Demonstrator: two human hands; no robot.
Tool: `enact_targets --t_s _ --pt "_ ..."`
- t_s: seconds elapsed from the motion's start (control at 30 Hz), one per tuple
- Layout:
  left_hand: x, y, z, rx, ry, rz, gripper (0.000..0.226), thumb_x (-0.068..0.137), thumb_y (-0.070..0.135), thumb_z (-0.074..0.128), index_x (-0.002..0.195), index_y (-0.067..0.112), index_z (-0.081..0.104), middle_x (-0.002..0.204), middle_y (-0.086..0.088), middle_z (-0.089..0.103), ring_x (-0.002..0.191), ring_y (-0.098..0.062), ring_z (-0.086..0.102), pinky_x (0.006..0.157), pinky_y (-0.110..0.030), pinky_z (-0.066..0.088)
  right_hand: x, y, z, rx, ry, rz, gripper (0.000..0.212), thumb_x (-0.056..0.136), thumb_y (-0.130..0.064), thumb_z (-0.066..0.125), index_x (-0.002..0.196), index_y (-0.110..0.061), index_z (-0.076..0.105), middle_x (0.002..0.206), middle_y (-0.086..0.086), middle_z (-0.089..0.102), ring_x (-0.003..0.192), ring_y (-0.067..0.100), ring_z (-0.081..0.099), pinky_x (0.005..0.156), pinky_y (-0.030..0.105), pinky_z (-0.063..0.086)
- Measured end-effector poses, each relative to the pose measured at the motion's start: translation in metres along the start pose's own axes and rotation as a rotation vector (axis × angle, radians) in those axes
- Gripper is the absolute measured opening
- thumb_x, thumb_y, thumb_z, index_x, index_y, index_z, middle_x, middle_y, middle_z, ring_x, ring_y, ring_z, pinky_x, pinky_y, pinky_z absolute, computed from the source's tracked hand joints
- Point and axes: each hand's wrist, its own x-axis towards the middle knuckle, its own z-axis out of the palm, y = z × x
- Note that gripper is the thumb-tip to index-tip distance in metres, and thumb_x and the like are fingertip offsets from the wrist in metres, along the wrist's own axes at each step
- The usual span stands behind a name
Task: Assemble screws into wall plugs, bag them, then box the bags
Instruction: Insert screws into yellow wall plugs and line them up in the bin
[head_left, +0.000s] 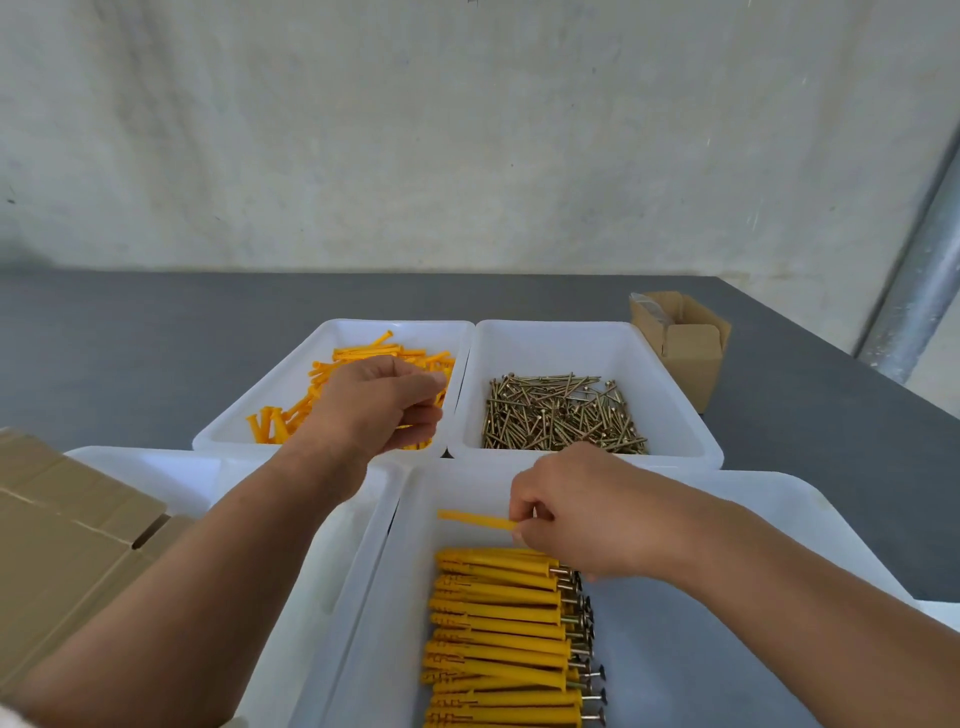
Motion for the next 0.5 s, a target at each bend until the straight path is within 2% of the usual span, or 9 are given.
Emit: enact_targets --t_s 0.1,0.23,0.33,0.4,0.5 --pt "0.006 -0.002 -0.008 0.074 0.092 0.046 0.015 0.084 0.013 0.072 0.072 0.010 0.063 0.065 -0.004 0.065 0.066 -0.015 0.065 0.069 -0.032 0.060 0.004 -0.003 0.010 -0.122 0.019 -0.052 0.023 0.097 -0.027 0.050 0.107 -0.021 0.070 0.092 -0.008 0.062 0.088 0.009 0.055 0.072 0.023 0.043" --pt "0.013 -0.007 -0.020 0.219 0.231 0.091 0.014 0.084 0.017 0.072 0.073 0.011 0.065 0.067 -0.004 0.065 0.070 -0.019 0.064 0.071 -0.035 0.058 0.005 -0.003 0.015 -0.188 0.027 -0.060 0.023 0.098 -0.027 0.048 0.109 -0.022 0.069 0.104 -0.003 0.062 0.096 0.015 0.056 0.075 0.029 0.043" --pt "0.017 -0.014 -0.028 0.619 0.353 0.181 0.015 0.084 0.033 0.069 0.077 0.020 0.065 0.071 0.000 0.064 0.073 -0.019 0.060 0.066 -0.031 0.048 0.006 -0.003 0.017 -0.228 0.022 -0.066 0.024 0.098 -0.027 0.047 0.108 -0.021 0.068 0.104 -0.002 0.062 0.096 0.017 0.056 0.078 0.032 0.046" --pt "0.019 -0.019 -0.033 0.900 0.383 0.186 0.025 0.085 0.046 0.063 0.087 0.021 0.066 0.090 -0.003 0.064 0.086 -0.023 0.060 0.072 -0.033 0.046 0.007 -0.003 0.019 -0.253 0.020 -0.075 0.024 0.099 -0.027 0.046 0.106 -0.020 0.068 0.102 -0.001 0.063 0.094 0.018 0.058 0.078 0.034 0.048" --pt "0.023 -0.029 -0.038 1.180 0.338 0.067 0.048 0.087 0.064 0.048 0.101 0.021 0.066 0.110 -0.012 0.057 0.102 -0.034 0.055 0.086 -0.040 0.046 0.007 -0.004 0.020 -0.289 0.022 -0.088 0.024 0.098 -0.026 0.046 0.102 -0.020 0.069 0.097 0.000 0.064 0.091 0.020 0.059 0.078 0.039 0.052"
